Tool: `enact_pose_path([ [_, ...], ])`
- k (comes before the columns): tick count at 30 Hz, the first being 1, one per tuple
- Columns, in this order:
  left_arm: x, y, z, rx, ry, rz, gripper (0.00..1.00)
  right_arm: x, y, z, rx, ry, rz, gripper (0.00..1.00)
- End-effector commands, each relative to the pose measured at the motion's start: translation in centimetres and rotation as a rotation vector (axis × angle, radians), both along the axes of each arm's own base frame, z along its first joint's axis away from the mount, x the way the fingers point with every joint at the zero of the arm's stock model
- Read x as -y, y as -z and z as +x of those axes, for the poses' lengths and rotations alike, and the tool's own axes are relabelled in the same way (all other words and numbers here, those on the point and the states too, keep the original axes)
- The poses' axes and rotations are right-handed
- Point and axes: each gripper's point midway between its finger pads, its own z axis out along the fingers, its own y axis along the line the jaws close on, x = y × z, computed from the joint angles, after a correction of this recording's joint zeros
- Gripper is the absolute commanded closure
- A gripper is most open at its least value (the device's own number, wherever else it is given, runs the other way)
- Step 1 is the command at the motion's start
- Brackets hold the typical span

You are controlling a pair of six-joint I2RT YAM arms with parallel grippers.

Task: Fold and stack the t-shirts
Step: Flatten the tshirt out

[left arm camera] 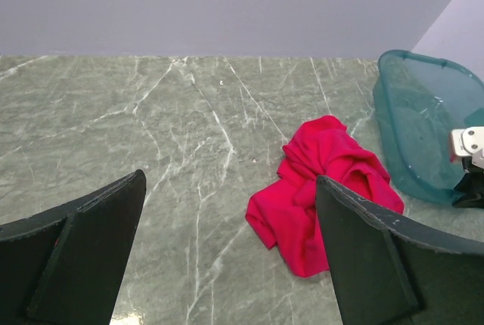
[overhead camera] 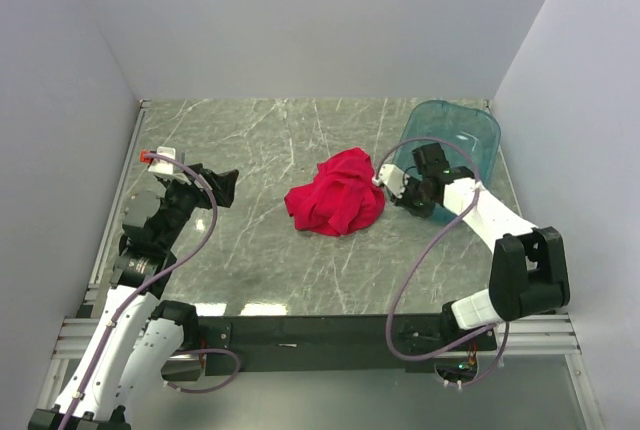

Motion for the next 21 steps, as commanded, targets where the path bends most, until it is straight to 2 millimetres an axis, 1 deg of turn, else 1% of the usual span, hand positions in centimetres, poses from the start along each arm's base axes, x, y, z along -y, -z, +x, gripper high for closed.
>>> enact_pose_path([
  [1, 0.4, -1.1, 0.0, 0.048, 0.021, -0.001, 0.01, 4.9, -2.5, 3.9, 0.137, -0.144, -0.159, 0.93],
  [3, 0.4, -1.1, -0.1, 0.050, 0.019, 0.000, 0.01, 6.4, -2.3, 4.3, 0.129, -0.160, -0.165, 0.94],
  [4, 0.4, -1.0, -0.1, 0.048, 0.021, 0.000, 0.00, 8.1, -2.7, 4.8, 0.147, -0.151, -0.183, 0.94],
  [5, 0.5, -1.0, -0.1, 0.048, 0.022, 0.000, 0.01, 8.5, -2.9, 5.2, 0.156, -0.150, -0.189, 0.93],
  [6, 0.4, -1.1, -0.1, 0.050, 0.022, 0.000, 0.00, 9.6, -2.9, 5.7, 0.166, -0.131, -0.197, 0.89],
  [7, 0.5, -0.9, 0.0, 0.045, 0.024, 0.001, 0.01, 10.6, -3.4, 6.3, 0.186, -0.100, -0.212, 0.85],
  [8, 0.6, -1.0, -0.1, 0.046, 0.027, 0.002, 0.01, 11.0, -3.5, 6.8, 0.198, -0.087, -0.217, 0.80],
  [9, 0.5, -0.9, 0.0, 0.042, 0.026, 0.001, 0.00, 11.3, -3.9, 7.2, 0.213, -0.077, -0.220, 0.66],
  [10, 0.5, -0.9, 0.0, 0.043, 0.026, 0.003, 0.00, 11.3, -4.6, 7.7, 0.229, -0.068, -0.207, 0.64],
  [11, 0.5, -1.0, 0.0, 0.044, 0.023, 0.001, 0.00, 11.4, -4.9, 7.8, 0.233, -0.060, -0.197, 0.50],
  [12, 0.4, -1.0, 0.0, 0.046, 0.019, 0.002, 0.01, 11.3, -5.1, 7.6, 0.225, -0.057, -0.181, 0.33],
  [14, 0.5, -1.1, -0.1, 0.050, 0.024, 0.001, 0.01, 10.9, -6.1, 7.8, 0.247, -0.055, -0.163, 0.32],
  [16, 0.5, -1.2, -0.2, 0.055, 0.025, 0.000, 0.01, 10.8, -6.3, 7.7, 0.259, -0.051, -0.152, 0.32],
  [18, 0.6, -1.1, -0.2, 0.052, 0.030, 0.001, 0.00, 10.5, -7.2, 7.9, 0.284, -0.032, -0.127, 0.32],
  [20, 0.6, -1.2, -0.2, 0.055, 0.030, 0.000, 0.01, 9.8, -7.6, 7.9, 0.287, 0.023, -0.060, 0.32],
  [21, 0.7, -1.2, -0.2, 0.054, 0.033, -0.001, 0.00, 9.3, -7.9, 8.2, 0.294, 0.054, -0.019, 0.28],
])
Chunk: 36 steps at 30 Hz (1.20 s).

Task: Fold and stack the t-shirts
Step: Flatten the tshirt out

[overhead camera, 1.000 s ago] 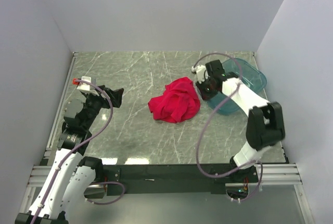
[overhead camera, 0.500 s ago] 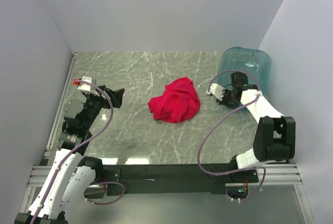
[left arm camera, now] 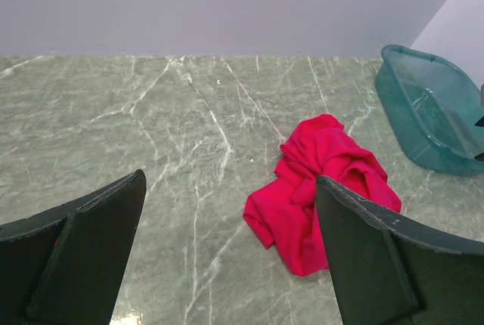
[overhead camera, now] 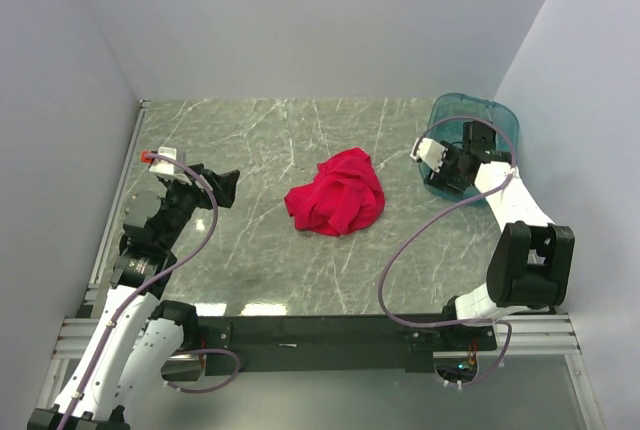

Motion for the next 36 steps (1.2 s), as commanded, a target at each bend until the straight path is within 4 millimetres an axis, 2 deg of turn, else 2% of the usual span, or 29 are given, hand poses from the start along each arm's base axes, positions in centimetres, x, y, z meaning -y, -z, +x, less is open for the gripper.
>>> enact_pose_path([
  [1, 0.5, -1.2, -0.2, 0.056, 0.028, -0.001, 0.01, -1.7, -4.2, 1.7, 0.101, 0.143, 0.197, 0.26],
  [2, 0.5, -1.3, -0.2, 0.057, 0.030, -0.001, 0.01, -2.1, -3.8, 2.3, 0.084, 0.208, 0.256, 0.24],
  [3, 0.5, -1.3, -0.2, 0.057, 0.031, -0.001, 0.00, -2.6, -5.1, 3.5, 0.102, 0.275, 0.322, 0.24],
  [4, 0.6, -1.2, -0.2, 0.056, 0.033, 0.000, 0.01, -3.4, -5.1, 3.7, 0.060, 0.418, 0.443, 0.24],
  [5, 0.6, -1.1, -0.2, 0.053, 0.033, 0.000, 0.01, -4.0, -3.7, 4.3, -0.003, 0.493, 0.503, 0.24],
  [7, 0.5, -1.1, -0.1, 0.051, 0.030, 0.000, 0.01, -4.9, -4.1, 5.9, -0.029, 0.677, 0.655, 0.20],
  [8, 0.5, -1.0, -0.1, 0.048, 0.027, 0.000, 0.01, -4.9, -3.2, 6.5, -0.038, 0.756, 0.684, 0.18],
  [9, 0.5, -0.9, 0.0, 0.044, 0.025, 0.002, 0.01, -4.8, -3.5, 8.2, 0.027, 0.820, 0.727, 0.16],
  [10, 0.4, -0.8, 0.0, 0.043, 0.024, 0.004, 0.01, -3.8, -3.2, 8.8, 0.075, 0.980, 0.740, 0.15],
  [11, 0.5, -0.8, 0.0, 0.042, 0.024, 0.004, 0.00, -4.1, -1.9, 9.5, 0.081, 1.059, 0.730, 0.14],
  [12, 0.4, -0.8, 0.1, 0.039, 0.022, 0.006, 0.01, -3.8, -2.0, 10.1, 0.102, 1.121, 0.719, 0.14],
  [13, 0.5, -0.7, 0.0, 0.038, 0.025, 0.007, 0.01, -3.7, -1.4, 10.4, 0.098, 1.189, 0.710, 0.13],
  [14, 0.5, -0.8, 0.0, 0.040, 0.024, 0.008, 0.00, -3.0, 0.5, 10.5, 0.083, 1.241, 0.657, 0.13],
  [15, 0.4, -0.7, 0.1, 0.039, 0.022, 0.009, 0.01, -4.1, 0.8, 10.9, 0.072, 1.232, 0.649, 0.13],
  [16, 0.5, -0.7, 0.0, 0.038, 0.024, 0.008, 0.01, -4.1, 1.7, 11.1, 0.065, 1.239, 0.634, 0.13],
  [19, 0.5, -0.7, 0.1, 0.037, 0.020, 0.009, 0.01, -4.1, 2.5, 12.0, 0.087, 1.228, 0.620, 0.19],
  [22, 0.5, -0.5, 0.2, 0.031, 0.022, 0.011, 0.01, -3.8, 3.1, 12.3, 0.084, 1.203, 0.570, 0.34],
  [23, 0.6, -0.7, 0.1, 0.036, 0.025, 0.010, 0.01, -3.6, 3.2, 12.3, 0.091, 1.197, 0.554, 0.44],
  [29, 0.6, -0.6, 0.2, 0.034, 0.030, 0.010, 0.00, -3.1, 3.4, 11.9, 0.102, 1.108, 0.485, 0.76],
  [32, 0.7, -0.5, 0.2, 0.031, 0.033, 0.011, 0.01, -2.9, 3.3, 11.8, 0.106, 1.074, 0.458, 0.85],
  [36, 0.7, -0.5, 0.2, 0.030, 0.034, 0.011, 0.01, -2.6, 2.7, 12.2, 0.124, 1.033, 0.440, 0.88],
])
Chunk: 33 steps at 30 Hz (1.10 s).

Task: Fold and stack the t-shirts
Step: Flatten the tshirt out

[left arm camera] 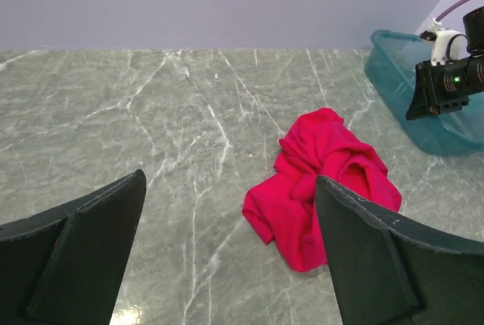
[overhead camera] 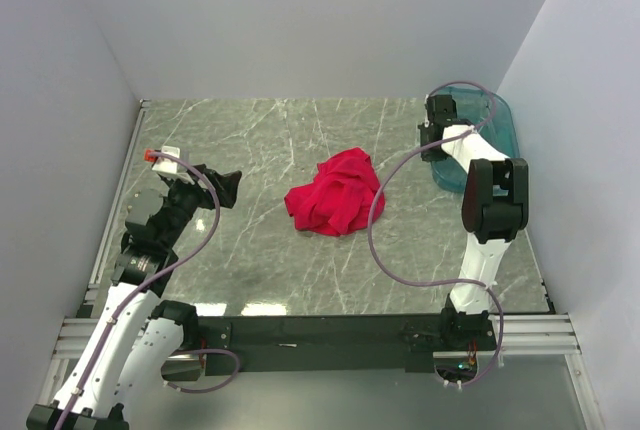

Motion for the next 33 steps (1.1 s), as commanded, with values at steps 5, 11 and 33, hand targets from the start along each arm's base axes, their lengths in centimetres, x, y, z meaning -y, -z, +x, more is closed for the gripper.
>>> enact_pose_path([
  [5, 0.4, -0.9, 0.0, 0.043, 0.020, 0.003, 0.00, 1.7, -3.6, 3.1, 0.100, -0.075, -0.099, 0.89],
  [11, 0.3, -0.9, 0.0, 0.044, 0.018, 0.004, 0.01, 3.0, -3.4, 4.5, 0.098, -0.105, -0.179, 0.88],
  [33, 9.8, 5.0, -0.6, -0.141, 0.413, 0.040, 0.05, -15.3, -15.9, -12.8, 0.455, -1.120, 0.422, 0.09],
])
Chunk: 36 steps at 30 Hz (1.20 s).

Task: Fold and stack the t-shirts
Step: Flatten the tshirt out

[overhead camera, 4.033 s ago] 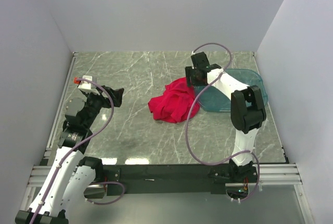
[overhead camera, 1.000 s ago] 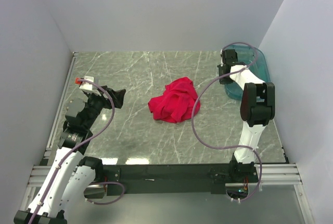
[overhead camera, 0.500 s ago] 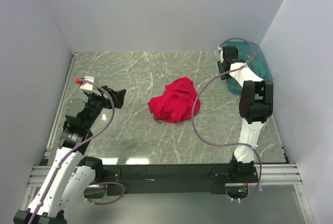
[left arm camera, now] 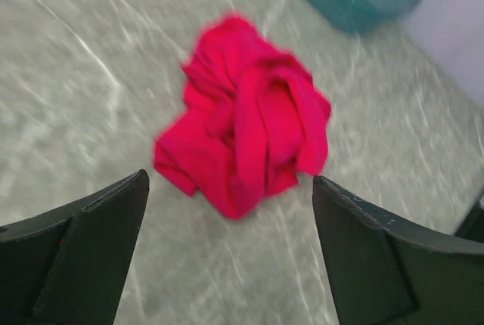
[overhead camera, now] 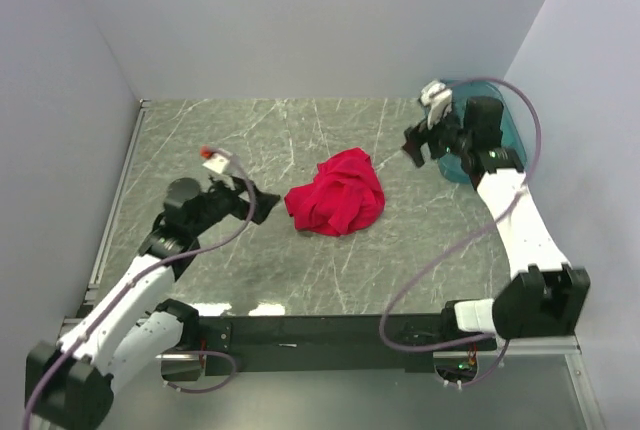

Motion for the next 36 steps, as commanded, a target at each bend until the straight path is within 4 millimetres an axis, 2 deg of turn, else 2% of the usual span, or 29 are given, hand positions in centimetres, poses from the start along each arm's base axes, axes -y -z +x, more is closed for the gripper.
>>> enact_pose_path([
  [1, 2.8, 1.2, 0.0, -0.076, 0.081, 0.039, 0.07, -9.5, 2.4, -8.1, -0.123, -0.571, 0.286, 0.08],
  [2, 3.8, 0.6, 0.0, -0.086, 0.097, 0.050, 0.10, -10.7, 3.6, -9.4, -0.185, -0.596, 0.342, 0.08],
  [3, 4.0, 2.2, 0.8, -0.146, 0.062, 0.084, 0.11, -12.6, 4.2, -10.5, -0.219, -0.637, 0.353, 0.08],
  [4, 4.5, 1.6, 1.3, -0.157, 0.051, 0.077, 0.12, -13.8, 5.0, -11.0, -0.247, -0.641, 0.340, 0.08],
  [5, 5.0, 3.1, 0.7, -0.223, 0.053, 0.108, 0.15, -14.7, 5.8, -11.5, -0.272, -0.636, 0.324, 0.09],
  [6, 5.2, 4.2, 0.9, -0.262, 0.035, 0.129, 0.16, -15.9, 7.2, -11.6, -0.294, -0.600, 0.257, 0.09],
  [9, 6.8, 5.6, -0.1, -0.315, 0.036, 0.126, 0.17, -17.1, 8.0, -10.2, -0.322, -0.485, 0.252, 0.11],
  [10, 6.8, 6.0, -0.1, -0.327, 0.002, 0.117, 0.17, -16.7, 8.5, -8.9, -0.312, -0.394, 0.232, 0.12],
  [11, 7.0, 7.2, -0.8, -0.346, 0.004, 0.124, 0.16, -16.9, 8.0, -8.0, -0.302, -0.344, 0.263, 0.12],
  [12, 7.1, 7.4, -0.8, -0.344, -0.006, 0.115, 0.16, -16.8, 8.8, -7.5, -0.320, -0.313, 0.258, 0.13],
  [13, 6.7, 8.7, -1.0, -0.369, -0.037, 0.118, 0.17, -16.1, 9.3, -6.5, -0.305, -0.235, 0.235, 0.16],
  [18, 6.8, 11.3, -1.3, -0.392, -0.068, 0.152, 0.18, -16.1, 11.5, -6.2, -0.353, -0.174, 0.242, 0.18],
  [21, 7.0, 12.5, -0.8, -0.406, -0.077, 0.187, 0.21, -16.2, 11.7, -5.9, -0.362, -0.164, 0.239, 0.18],
  [22, 7.3, 12.3, -0.4, -0.396, -0.080, 0.184, 0.22, -16.2, 11.8, -5.9, -0.366, -0.165, 0.239, 0.18],
  [27, 7.9, 13.7, 0.9, -0.411, -0.104, 0.228, 0.30, -16.4, 12.9, -5.8, -0.399, -0.161, 0.236, 0.20],
  [29, 8.6, 13.5, 1.3, -0.402, -0.090, 0.221, 0.33, -16.3, 13.1, -5.8, -0.402, -0.159, 0.235, 0.21],
  [34, 10.3, 13.4, 1.8, -0.393, -0.035, 0.207, 0.38, -16.6, 13.1, -5.9, -0.414, -0.169, 0.242, 0.29],
  [36, 10.6, 13.7, 2.0, -0.396, -0.028, 0.213, 0.44, -16.6, 13.6, -6.1, -0.433, -0.176, 0.241, 0.37],
])
